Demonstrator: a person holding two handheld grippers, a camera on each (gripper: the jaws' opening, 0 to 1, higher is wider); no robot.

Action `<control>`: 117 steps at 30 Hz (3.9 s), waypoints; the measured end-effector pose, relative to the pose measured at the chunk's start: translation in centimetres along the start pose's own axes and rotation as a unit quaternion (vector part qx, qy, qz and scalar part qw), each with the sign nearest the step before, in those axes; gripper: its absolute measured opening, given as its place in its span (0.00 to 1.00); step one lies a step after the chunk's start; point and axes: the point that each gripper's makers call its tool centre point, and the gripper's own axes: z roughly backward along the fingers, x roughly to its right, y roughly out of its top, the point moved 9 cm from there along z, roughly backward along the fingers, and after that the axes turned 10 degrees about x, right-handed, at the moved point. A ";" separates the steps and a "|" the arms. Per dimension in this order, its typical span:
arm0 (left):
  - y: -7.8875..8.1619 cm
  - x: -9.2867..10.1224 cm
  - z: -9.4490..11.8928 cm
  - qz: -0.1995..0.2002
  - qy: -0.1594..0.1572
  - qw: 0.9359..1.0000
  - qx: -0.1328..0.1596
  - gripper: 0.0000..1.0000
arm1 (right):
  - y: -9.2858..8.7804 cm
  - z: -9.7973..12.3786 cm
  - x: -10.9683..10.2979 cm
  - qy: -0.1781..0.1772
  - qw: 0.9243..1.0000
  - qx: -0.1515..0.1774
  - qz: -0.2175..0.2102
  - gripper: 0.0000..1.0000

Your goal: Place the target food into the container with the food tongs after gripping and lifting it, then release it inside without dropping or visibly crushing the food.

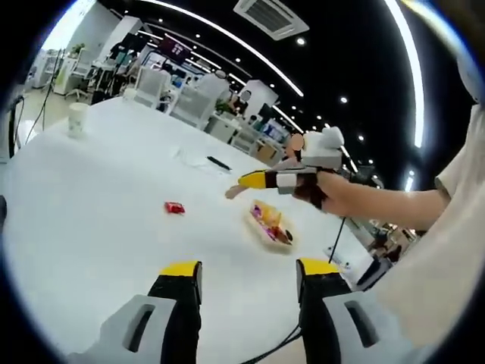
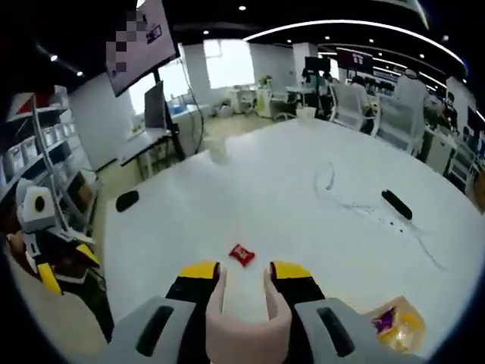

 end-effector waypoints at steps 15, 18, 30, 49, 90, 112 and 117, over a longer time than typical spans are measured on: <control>0.4 -0.8 0.7 0.008 0.018 1.000 -0.001 0.51 | -0.3 -3.3 -1.1 -0.006 1.000 -0.008 -0.013 0.25; 0.4 -1.0 0.8 0.010 0.021 1.000 -0.001 0.51 | -0.7 -3.8 -1.3 -0.007 1.000 -0.011 -0.023 0.25; 0.8 -2.3 0.7 0.019 0.030 0.999 -0.009 0.51 | -1.3 -6.6 -1.8 -0.005 0.999 -0.020 -0.043 0.25; 0.8 -3.6 0.4 0.035 0.040 0.998 -0.019 0.51 | -3.0 -8.7 -1.5 -0.027 0.993 -0.029 -0.114 0.25; 0.4 -5.0 -0.3 0.065 0.055 0.996 -0.031 0.50 | -2.1 -12.7 -2.3 0.046 0.989 -0.065 0.125 0.26; 0.1 -5.5 0.2 0.076 0.064 0.995 -0.026 0.48 | -2.7 -12.0 -2.4 0.021 0.985 -0.069 0.158 0.25; 0.1 -5.5 -0.2 0.076 0.057 0.995 -0.026 0.49 | -3.2 -12.0 -2.5 0.026 0.986 -0.076 0.146 0.25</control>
